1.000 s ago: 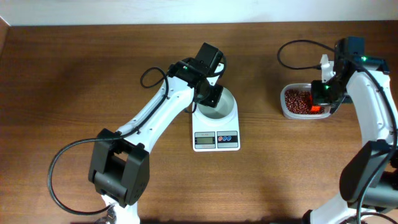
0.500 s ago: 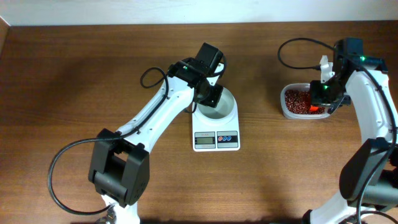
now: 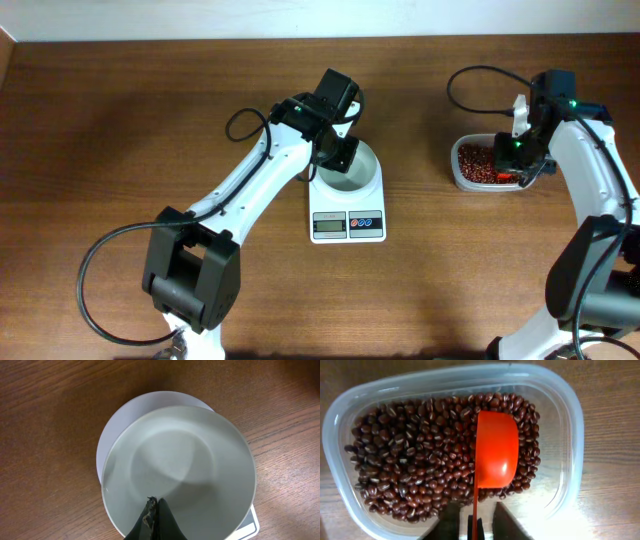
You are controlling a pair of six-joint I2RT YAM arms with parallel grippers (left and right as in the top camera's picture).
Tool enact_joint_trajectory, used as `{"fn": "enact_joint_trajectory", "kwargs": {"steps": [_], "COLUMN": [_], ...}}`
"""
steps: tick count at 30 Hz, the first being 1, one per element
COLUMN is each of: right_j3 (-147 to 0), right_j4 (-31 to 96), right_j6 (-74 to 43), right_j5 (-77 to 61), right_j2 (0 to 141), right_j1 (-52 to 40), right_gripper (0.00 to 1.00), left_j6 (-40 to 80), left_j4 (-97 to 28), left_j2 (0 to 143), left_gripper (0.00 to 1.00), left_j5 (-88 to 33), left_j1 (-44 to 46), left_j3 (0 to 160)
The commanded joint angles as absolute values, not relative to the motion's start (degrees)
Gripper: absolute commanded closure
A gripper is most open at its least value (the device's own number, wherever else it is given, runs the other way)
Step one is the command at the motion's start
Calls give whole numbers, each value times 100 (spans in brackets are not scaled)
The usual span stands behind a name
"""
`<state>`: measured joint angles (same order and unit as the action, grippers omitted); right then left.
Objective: Scoop item into bowl and weigh 50g on scale
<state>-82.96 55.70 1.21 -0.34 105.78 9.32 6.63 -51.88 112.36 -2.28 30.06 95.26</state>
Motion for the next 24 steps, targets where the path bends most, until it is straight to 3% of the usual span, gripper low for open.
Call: {"fn": "enact_joint_trajectory", "kwargs": {"steps": [1, 3, 5, 10, 17, 24], "right_j3": [-8254, -8254, -8254, -8254, -8254, -8254], "right_j4": [5481, 5483, 5448, 5389, 5330, 5328], "right_j6": [56, 58, 56, 56, 58, 58], "right_j5": [-89, -106, -106, -106, -106, -106], "right_j2": [10624, 10624, 10624, 10624, 10624, 10624], "right_j1": [899, 899, 899, 899, 899, 899], "right_gripper": [86, 87, 96, 96, 96, 96], "left_j6": [635, 635, 635, 637, 32, -628], "left_j4": [-5194, -5192, -5192, -5402, -6694, -5570], "left_j2": [11295, 11295, 11295, 11295, 10363, 10342], "left_gripper": [100, 100, 100, 100, 100, 100], "left_j5": [-187, -185, -165, -169, -320, 30], "left_j1": [3037, 3037, 3037, 3035, 3371, 4646], "left_j3": [9561, 9561, 9561, 9561, 9500, 7907]}}
